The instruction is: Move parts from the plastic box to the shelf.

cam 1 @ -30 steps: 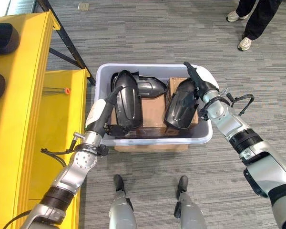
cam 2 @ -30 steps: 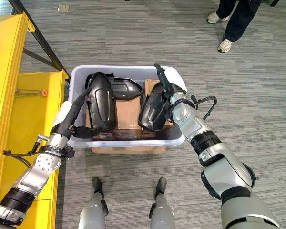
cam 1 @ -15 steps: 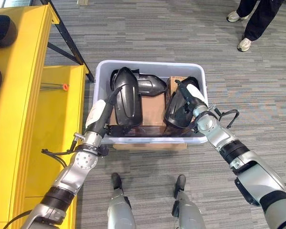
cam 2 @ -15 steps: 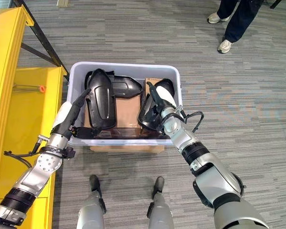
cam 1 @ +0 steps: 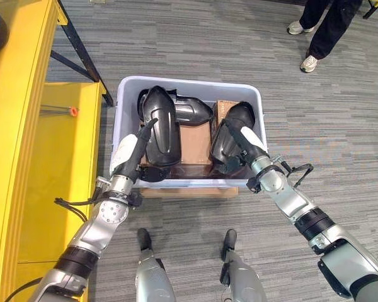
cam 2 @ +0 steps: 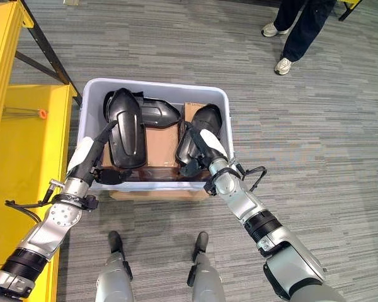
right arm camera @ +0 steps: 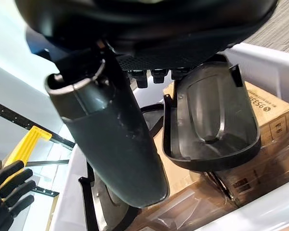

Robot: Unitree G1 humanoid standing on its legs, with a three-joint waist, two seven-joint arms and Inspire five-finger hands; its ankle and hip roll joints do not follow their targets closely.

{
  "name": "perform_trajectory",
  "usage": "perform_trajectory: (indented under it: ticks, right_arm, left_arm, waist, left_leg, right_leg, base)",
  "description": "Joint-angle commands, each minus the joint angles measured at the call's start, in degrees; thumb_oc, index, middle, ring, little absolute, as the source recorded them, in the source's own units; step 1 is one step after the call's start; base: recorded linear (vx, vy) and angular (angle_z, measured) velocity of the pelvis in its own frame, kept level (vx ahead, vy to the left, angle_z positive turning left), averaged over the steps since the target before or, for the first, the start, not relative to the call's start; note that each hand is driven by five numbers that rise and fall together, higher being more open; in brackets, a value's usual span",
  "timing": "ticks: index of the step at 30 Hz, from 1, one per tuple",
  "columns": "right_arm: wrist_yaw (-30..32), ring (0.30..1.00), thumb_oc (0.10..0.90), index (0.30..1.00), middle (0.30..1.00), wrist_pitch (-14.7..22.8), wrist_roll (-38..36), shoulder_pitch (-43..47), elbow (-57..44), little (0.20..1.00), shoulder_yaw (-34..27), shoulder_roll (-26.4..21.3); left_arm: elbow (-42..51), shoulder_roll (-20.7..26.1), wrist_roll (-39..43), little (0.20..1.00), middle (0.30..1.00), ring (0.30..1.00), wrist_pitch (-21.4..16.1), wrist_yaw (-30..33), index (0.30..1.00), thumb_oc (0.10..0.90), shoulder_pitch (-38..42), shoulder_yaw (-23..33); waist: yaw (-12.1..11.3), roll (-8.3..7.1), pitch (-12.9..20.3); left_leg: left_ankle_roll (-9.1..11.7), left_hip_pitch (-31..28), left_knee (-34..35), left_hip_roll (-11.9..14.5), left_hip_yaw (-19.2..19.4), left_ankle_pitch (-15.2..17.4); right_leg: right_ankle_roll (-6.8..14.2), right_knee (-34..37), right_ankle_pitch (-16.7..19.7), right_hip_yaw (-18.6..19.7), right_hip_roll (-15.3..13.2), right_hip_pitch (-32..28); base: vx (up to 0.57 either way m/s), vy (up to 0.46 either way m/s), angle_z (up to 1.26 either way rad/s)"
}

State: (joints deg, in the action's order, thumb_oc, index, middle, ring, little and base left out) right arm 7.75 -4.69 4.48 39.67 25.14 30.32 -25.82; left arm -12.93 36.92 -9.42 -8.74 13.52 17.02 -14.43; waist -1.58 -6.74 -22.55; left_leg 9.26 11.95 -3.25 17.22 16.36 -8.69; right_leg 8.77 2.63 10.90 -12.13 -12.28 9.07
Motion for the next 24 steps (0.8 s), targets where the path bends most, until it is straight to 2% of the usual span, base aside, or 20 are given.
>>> perform_trajectory:
  ticks: [1,9,24]
  right_arm:
    - [2.52,1.0,0.9,1.0,1.0,3.64,2.76,3.33,-5.2,1.0,-5.59,-1.85]
    - [3.67,1.0,0.9,1.0,1.0,3.04,4.37,3.08,-4.04,1.0,-5.8,-1.68]
    - [8.26,1.0,0.9,1.0,1.0,1.15,7.69,5.98,3.06,1.0,-5.97,0.16]
  left_arm:
    - [3.02,0.18,-1.16,1.0,1.0,1.0,-3.72,3.15,1.0,0.9,4.05,0.75]
    - [2.85,-0.07,-1.0,1.0,1.0,1.0,-3.72,3.49,1.0,0.9,4.67,-0.07]
    - [3.19,-0.32,-0.16,1.0,1.0,1.0,-3.74,5.17,1.0,0.9,5.86,-1.62]
  waist:
    - [-0.33,-0.59,2.86]
    - [-0.53,-0.47,2.7]
    - [-1.21,0.87,1.42]
  left_leg:
    - [-1.28,4.1,-8.93,0.17,-2.53,7.11]
    - [-1.35,4.48,-9.28,0.08,-2.71,7.32]
    - [-1.64,6.31,-10.17,-0.27,-3.36,7.38]
  right_leg:
    - [-0.12,-6.37,-8.23,0.02,-1.9,0.66]
    - [-0.12,-6.32,-8.18,-0.03,-2.06,0.6]
    - [-0.02,-6.81,-7.94,-0.09,-2.41,1.69]
  base:
    - [0.01,0.01,-0.05]
    - [0.0,0.001,-0.01]
    - [0.0,0.004,0.01]
